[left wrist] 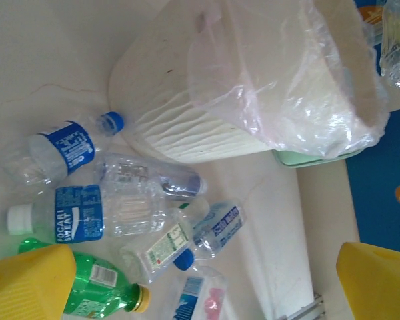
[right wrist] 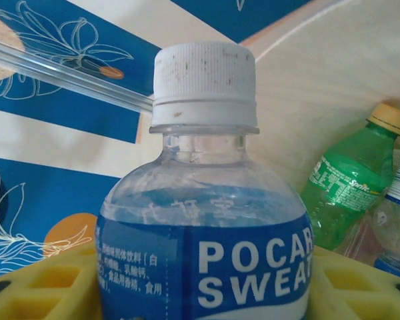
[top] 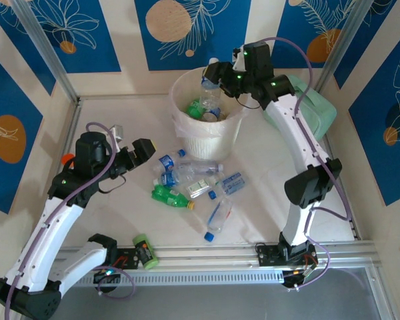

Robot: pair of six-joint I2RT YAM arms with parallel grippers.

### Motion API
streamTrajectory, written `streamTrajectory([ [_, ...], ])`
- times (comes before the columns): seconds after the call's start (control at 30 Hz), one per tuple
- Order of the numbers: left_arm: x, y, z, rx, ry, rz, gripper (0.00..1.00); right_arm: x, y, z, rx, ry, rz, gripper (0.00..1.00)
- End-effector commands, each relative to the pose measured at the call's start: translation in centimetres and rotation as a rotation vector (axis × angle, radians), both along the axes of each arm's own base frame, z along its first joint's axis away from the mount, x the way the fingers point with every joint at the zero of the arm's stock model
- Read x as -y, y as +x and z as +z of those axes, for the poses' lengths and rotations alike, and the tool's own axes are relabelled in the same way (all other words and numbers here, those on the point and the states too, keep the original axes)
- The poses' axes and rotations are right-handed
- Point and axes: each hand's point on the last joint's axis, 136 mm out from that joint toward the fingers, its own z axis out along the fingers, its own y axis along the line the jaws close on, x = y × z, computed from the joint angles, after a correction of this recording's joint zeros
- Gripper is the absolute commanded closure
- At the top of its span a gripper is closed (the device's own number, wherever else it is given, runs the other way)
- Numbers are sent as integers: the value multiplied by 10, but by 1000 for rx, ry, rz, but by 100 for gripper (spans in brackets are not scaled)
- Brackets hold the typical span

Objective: Put the plastic bottles in the bin

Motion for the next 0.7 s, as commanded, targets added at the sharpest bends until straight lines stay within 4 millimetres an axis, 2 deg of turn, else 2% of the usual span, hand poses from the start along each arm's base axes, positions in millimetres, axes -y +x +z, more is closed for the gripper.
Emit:
streamTrajectory([
  [0.0, -11, 0, -18, -24, 82, 18, 0, -5, 0, 5, -18, 1, 28, 29],
  [0.13, -13, 0, -30, -45, 117, 14, 0, -5, 3, 2, -27, -20, 27, 18],
  [0.23, -13, 1, -38, -65, 134, 10, 0, -2, -1, 12, 8, -30, 19, 12],
  [0.37, -13, 2, -44, -81, 148, 5, 1, 6, -15, 35, 62, -56, 11, 11],
  [0.43, -16, 1, -48, -89, 161, 14, 1, 9, -28, 44, 86, -77, 15, 11],
  [0.53, -20, 0, -58, -110, 184, 28, 3, 10, -59, 54, 129, -130, 34, 11],
  [0.67, -23, -5, -74, -147, 198, 34, 4, 12, -114, 42, 166, -227, 59, 11],
])
